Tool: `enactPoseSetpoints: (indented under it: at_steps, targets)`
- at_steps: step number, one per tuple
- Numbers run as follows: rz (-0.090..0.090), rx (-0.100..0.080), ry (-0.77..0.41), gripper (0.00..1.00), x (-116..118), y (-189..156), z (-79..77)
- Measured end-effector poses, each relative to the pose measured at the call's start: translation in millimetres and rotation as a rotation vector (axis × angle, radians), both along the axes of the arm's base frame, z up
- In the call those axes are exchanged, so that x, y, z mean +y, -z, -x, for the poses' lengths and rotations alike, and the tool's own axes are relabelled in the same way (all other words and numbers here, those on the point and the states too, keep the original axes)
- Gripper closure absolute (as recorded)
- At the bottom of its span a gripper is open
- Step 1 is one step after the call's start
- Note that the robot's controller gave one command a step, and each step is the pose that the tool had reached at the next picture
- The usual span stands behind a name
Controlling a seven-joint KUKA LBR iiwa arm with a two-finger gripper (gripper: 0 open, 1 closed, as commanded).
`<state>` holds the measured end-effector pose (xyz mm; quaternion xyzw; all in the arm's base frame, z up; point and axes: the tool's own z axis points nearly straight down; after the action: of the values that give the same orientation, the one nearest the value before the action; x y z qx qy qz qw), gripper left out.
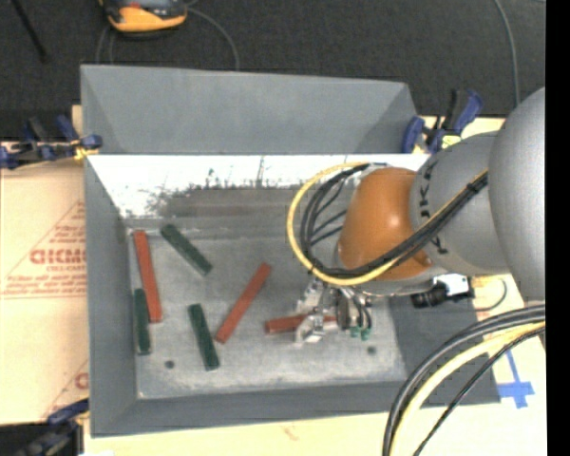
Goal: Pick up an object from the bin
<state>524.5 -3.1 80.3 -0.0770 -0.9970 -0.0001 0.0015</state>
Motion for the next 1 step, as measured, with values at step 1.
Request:
enactPoseSetpoints:
  at_steps: [1]
  targets:
    - [0.000, 0.000, 0.000, 1.00, 0.0, 0.0, 0.0]
